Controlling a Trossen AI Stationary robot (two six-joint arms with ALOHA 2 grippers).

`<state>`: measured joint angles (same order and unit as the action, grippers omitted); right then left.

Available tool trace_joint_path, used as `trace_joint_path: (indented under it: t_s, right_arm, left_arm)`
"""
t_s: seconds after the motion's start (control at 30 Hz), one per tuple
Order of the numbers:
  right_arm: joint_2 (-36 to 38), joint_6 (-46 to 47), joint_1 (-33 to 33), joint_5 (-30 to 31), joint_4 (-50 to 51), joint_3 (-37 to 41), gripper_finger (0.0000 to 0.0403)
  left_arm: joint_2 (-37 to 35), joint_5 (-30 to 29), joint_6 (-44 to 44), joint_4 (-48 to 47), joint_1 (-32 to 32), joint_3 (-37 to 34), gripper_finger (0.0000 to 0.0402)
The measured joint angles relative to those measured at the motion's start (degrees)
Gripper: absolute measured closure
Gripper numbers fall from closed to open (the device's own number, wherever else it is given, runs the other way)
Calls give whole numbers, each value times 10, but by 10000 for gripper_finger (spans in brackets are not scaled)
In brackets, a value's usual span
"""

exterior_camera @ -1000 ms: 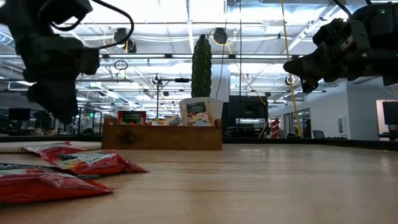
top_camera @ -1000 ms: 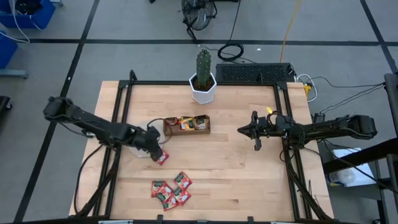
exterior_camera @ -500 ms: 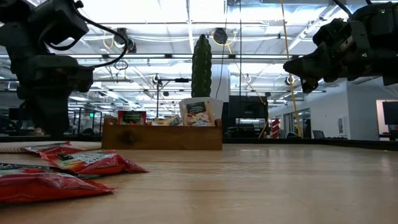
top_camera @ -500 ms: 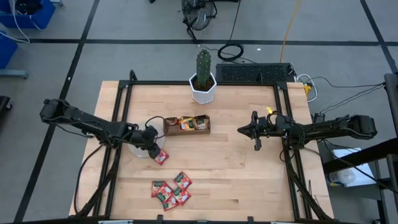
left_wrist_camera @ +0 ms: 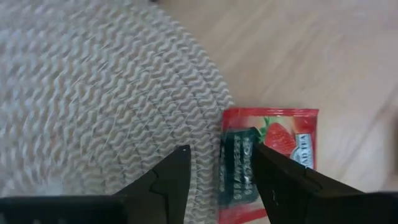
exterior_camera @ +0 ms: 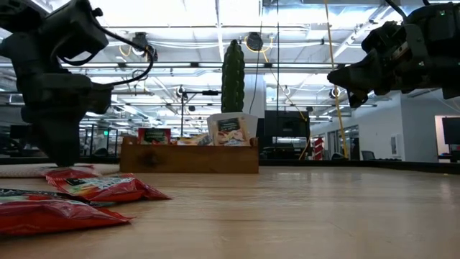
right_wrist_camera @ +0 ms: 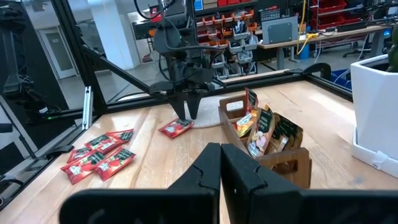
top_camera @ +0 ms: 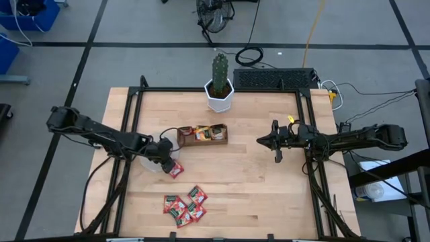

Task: Pick & Place Tea
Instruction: Put the red tea bag into the left section of the wooden organizer

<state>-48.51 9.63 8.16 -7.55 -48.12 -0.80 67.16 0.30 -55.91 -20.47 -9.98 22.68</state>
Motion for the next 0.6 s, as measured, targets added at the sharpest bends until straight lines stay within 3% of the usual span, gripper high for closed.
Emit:
trace_joint_path:
  t_s: [0.6]
  right_arm:
    - [0, 0, 0, 0, 0, 0, 403]
  left_arm:
    - [-3, 83, 13, 50, -1, -2, 227]
